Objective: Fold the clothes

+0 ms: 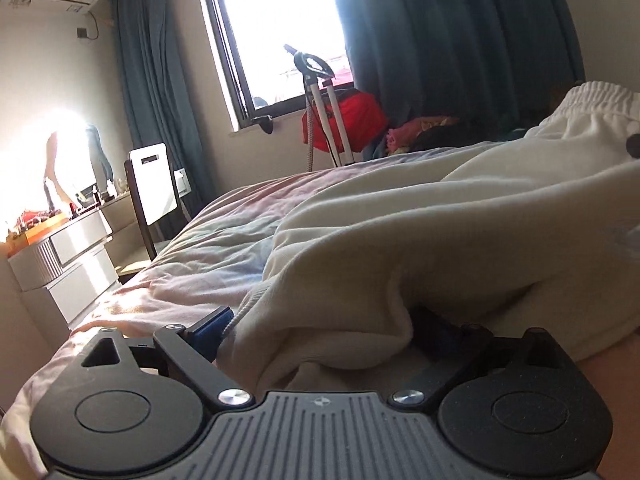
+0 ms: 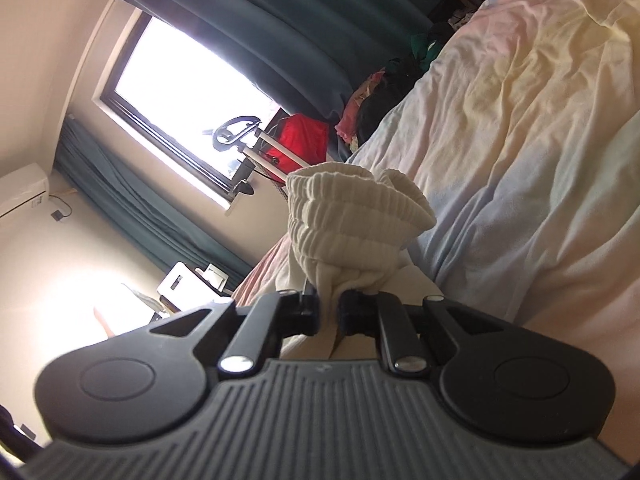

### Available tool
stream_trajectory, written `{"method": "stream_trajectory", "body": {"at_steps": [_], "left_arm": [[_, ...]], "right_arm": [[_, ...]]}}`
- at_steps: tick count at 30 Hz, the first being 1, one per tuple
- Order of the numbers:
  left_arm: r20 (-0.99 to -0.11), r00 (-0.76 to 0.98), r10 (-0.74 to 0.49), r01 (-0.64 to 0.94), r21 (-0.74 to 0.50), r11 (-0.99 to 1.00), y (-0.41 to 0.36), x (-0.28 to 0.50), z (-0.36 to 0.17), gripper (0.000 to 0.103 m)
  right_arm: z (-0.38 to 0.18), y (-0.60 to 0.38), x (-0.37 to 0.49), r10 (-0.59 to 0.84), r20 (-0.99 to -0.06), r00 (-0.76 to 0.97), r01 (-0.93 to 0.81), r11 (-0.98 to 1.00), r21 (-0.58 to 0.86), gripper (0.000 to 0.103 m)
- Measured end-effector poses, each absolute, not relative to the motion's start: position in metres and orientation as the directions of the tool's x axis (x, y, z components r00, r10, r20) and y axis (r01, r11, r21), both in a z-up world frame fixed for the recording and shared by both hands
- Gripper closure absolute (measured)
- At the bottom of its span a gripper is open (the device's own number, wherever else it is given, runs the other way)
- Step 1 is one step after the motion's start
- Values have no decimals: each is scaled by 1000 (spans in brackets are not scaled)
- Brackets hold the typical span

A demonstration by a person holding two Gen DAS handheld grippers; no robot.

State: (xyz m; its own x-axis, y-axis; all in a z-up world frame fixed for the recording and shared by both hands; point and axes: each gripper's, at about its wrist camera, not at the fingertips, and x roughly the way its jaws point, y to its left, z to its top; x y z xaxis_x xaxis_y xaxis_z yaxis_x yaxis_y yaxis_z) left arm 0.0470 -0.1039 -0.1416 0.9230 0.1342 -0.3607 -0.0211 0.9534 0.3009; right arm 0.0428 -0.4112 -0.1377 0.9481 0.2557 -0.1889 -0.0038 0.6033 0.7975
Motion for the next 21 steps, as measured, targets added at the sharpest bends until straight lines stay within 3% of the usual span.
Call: {"method": "stream_trajectory", "body": {"at_steps": [8,12,16,19,21], "left_arm": [[-290,946,142,-64,263,963,-98,46,-133,0],[-322,937,134,-87,154,984,-82,47,-126,0],[-369,919,139,-53,234,971,-95,46,-135,0],[-330,939,102,7,313,950,-111,37,-136,2],[-306,950,59,48,331,942,-120,32,-135,1]], "right_arm": [[-112,-410,39,302,-46,952,-147,586,797,91],[-127,-417,44,266,-143,954,-50,605,795,91],[-148,-419,51,220,-287,932,88,633,769,91],[-148,-421,50,214,-276,937,84,629,773,91],[-141,-421,46,229,-214,950,28,619,785,91]]}}
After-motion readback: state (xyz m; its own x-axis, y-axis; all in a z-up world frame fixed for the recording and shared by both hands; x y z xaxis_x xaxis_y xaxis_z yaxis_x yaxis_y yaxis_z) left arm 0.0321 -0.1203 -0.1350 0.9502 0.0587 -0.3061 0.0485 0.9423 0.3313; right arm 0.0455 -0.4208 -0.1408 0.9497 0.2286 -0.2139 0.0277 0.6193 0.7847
